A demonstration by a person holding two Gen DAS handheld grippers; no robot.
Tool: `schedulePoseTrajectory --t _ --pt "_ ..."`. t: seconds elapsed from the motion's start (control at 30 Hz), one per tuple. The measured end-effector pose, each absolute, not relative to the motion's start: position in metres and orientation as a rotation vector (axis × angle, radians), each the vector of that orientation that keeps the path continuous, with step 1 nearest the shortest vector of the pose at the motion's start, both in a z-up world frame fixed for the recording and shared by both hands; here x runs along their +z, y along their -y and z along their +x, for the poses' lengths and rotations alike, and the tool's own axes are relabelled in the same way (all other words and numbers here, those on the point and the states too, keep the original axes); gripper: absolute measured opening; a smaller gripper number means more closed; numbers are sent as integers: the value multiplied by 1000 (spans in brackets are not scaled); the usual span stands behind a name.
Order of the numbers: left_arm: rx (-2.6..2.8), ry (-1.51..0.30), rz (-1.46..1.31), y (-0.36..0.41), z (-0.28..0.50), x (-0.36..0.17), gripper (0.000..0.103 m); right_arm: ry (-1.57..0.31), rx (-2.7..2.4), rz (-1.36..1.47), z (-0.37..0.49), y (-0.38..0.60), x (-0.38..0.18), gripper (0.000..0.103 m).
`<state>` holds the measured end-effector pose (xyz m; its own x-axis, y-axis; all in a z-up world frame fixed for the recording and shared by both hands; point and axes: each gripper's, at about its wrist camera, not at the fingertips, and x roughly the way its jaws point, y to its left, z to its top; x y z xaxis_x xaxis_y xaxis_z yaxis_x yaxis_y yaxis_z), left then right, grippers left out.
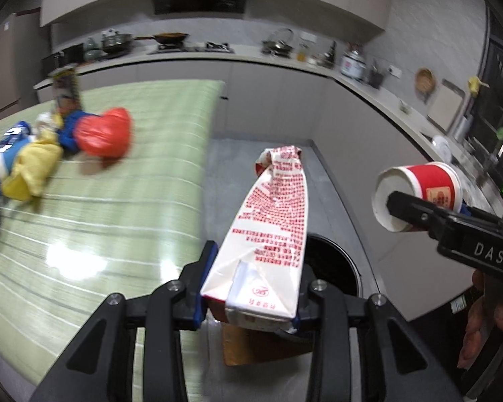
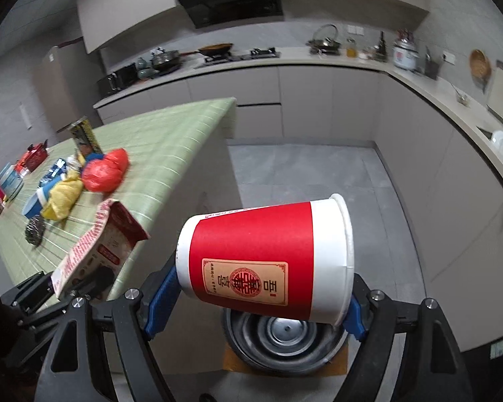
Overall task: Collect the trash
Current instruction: 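Carry the carton and red cup over the black bin and release both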
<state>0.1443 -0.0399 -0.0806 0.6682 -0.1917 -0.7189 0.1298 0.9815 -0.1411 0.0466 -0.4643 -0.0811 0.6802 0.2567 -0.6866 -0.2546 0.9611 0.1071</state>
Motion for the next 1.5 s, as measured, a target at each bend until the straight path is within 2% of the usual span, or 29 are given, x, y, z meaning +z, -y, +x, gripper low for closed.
schedulePoseTrajectory --t 0.33,0.8,0.87,0.9,0.93,0.97,1.0,1.5 --pt "-240 -917 -65 101 149 -125 37 -868 256 25 66 501 -126 82" --pt "-245 -1050 -86 122 165 -174 38 -991 302 40 104 503 -188 82" --pt "-281 -1097 -121 124 170 -187 55 -1022 345 63 112 503 -195 83" --pt "-272 -1113 -132 124 171 -190 70 -1048 346 68 117 502 -199 87" --pt "-250 -1113 -139 122 171 -191 75 -1069 311 83 122 507 -204 91" --pt "-237 -1106 -142 122 169 -188 76 -1068 278 95 124 511 -205 96" --pt "-231 -1101 -143 120 168 -185 77 -1060 245 117 126 520 -204 97" --pt "-134 -1023 -58 116 154 -136 77 -1008 184 93 117 543 -176 97"
